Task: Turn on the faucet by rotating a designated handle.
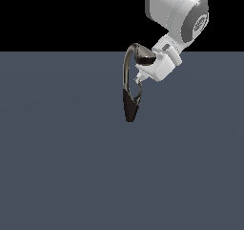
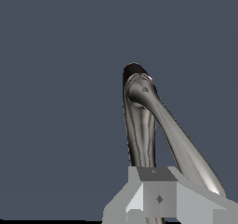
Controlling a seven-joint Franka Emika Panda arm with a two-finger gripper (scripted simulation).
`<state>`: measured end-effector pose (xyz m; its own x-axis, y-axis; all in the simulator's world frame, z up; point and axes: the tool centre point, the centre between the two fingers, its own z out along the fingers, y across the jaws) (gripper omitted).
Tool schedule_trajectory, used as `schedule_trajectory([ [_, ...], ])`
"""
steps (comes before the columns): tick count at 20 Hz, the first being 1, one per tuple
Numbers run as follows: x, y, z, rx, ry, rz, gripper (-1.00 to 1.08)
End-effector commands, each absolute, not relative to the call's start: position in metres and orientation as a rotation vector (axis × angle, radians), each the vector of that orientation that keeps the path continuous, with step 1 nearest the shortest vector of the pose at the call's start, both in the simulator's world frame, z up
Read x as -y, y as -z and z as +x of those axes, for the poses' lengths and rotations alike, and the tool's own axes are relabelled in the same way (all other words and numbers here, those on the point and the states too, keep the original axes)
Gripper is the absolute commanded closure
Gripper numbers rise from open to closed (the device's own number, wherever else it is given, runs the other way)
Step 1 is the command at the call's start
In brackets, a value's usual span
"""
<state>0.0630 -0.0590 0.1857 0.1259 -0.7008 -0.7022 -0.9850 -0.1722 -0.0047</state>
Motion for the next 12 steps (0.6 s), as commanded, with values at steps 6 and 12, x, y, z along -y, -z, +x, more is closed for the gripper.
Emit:
schedule_trajectory([
  [6,0.065,-0.182,0.047,-1.62,-0.793,-1.935,1.08],
  [12,0.073,-0.176,0.027,-1.616,-0.799,-1.937,1.08],
])
